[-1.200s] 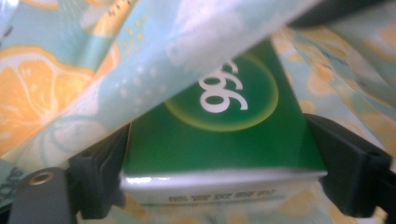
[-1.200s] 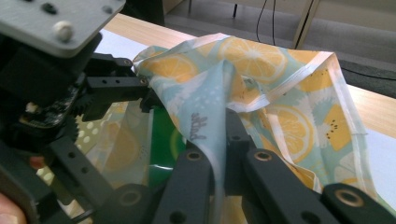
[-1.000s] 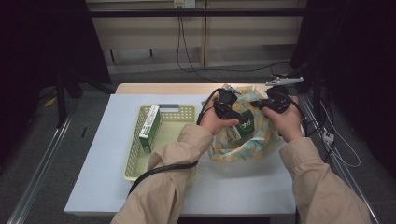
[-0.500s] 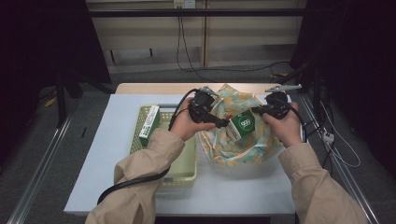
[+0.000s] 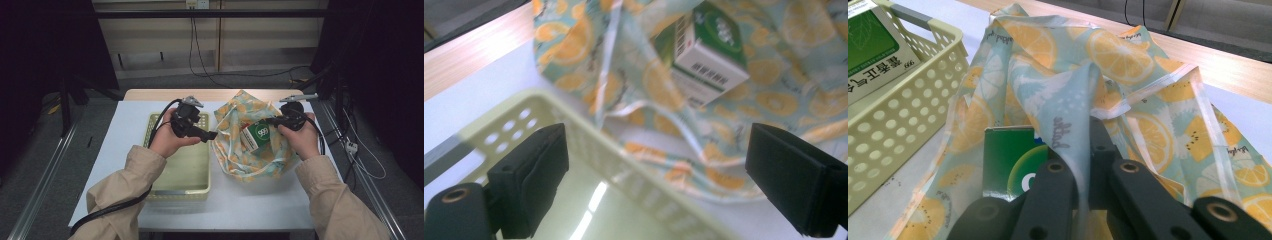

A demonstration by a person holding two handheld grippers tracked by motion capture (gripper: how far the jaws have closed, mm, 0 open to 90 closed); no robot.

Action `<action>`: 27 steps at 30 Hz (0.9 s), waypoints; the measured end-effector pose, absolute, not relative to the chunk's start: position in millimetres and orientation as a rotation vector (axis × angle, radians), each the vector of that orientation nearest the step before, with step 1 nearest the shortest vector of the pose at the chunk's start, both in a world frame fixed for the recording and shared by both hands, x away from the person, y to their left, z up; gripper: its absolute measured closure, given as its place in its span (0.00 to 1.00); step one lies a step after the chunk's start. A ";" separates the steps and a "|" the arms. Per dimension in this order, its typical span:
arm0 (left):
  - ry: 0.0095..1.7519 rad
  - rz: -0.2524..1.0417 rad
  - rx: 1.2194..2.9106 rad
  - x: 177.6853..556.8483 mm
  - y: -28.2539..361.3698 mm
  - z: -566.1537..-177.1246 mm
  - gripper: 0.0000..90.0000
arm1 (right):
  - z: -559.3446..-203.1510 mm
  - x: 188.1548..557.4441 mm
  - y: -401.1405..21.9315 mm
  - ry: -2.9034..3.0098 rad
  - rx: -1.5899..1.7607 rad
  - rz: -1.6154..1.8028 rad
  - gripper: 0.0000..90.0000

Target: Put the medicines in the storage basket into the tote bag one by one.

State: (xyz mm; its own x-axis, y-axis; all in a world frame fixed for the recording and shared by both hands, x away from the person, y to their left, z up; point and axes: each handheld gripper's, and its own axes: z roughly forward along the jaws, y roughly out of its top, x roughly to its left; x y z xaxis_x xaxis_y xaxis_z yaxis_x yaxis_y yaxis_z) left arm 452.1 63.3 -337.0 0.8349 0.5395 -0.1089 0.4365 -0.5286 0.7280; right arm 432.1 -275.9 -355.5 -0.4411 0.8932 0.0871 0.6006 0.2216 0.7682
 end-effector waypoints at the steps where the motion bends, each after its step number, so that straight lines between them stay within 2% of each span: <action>1: 0.716 0.162 2.209 452.5 66.2 -337.6 0.12 | -355.6 431.9 -276.1 2.128 1.385 1.076 1.00; 4: 0.745 0.207 2.218 455.4 78.1 -338.7 0.12 | -355.6 430.8 -276.3 2.129 1.385 1.080 1.00; 19: 0.874 0.257 2.218 464.6 126.7 -353.3 0.13 | -356.2 428.1 -281.5 2.126 1.392 1.082 1.00; 27: 0.916 0.294 2.215 463.0 140.9 -360.4 0.13 | -356.2 427.5 -280.8 2.125 1.393 1.081 1.00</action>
State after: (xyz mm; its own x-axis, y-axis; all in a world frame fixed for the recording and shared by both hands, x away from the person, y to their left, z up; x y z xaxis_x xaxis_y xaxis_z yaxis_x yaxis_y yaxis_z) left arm 463.0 140.9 -360.4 0.7224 0.6891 -0.0568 0.5271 -0.4957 0.6902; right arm 427.5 -280.8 -356.2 -0.4378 0.8940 0.0952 0.6030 0.2135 0.7686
